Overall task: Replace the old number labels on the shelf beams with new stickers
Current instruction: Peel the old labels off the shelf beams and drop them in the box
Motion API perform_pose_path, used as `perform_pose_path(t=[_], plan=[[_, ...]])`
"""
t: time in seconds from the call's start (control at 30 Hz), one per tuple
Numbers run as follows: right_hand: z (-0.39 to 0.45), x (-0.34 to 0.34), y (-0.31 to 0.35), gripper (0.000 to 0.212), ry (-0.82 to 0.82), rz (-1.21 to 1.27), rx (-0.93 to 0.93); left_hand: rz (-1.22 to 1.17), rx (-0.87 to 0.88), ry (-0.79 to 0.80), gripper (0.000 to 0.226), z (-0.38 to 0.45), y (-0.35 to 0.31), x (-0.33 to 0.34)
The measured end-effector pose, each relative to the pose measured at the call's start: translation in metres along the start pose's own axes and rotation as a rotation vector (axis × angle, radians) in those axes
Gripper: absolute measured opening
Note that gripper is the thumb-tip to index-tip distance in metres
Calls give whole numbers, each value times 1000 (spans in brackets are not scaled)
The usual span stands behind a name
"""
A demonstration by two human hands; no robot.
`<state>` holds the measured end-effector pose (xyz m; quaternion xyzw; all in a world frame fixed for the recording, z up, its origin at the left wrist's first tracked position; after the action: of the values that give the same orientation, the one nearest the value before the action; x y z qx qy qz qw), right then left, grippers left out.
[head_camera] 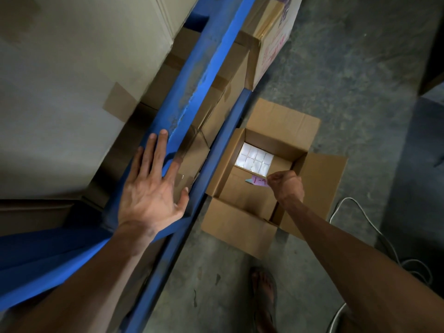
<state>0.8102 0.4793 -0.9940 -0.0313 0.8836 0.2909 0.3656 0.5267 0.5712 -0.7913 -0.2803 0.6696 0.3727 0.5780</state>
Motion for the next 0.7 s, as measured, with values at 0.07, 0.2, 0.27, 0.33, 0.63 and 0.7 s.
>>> perform_pose_path(t=[0.07, 0.2, 0.27, 0.33, 0.63, 0.7], plan=[[1, 4, 3, 19, 30, -38, -18, 4, -3, 3, 65, 0, 0, 0], [6, 11, 4, 16, 75, -54, -53, 2, -9, 1, 63, 0, 0, -1], [10, 12, 5, 13, 73, -27, -55, 3, -9, 8, 62, 0, 0, -1], [12, 13, 6, 13, 69, -8, -38, 6, -13, 17, 62, 1, 1, -1], [11, 12, 9, 17, 66, -58, -34, 5, -8, 2, 61, 0, 0, 0], [12, 13, 7, 20, 75, -76, -38, 0, -9, -6, 60, 0, 1, 1]])
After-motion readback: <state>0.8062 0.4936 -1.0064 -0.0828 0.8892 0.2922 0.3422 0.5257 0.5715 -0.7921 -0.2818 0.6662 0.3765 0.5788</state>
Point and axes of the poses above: each hand's wrist, its own z-axis towards the middle knuckle, its own x-axis out of the palm, y = z × x, the point moved 8 cm from there along z, towards the middle knuckle, and after that the axes turned 1 degree about x, right-handed, at the moved point
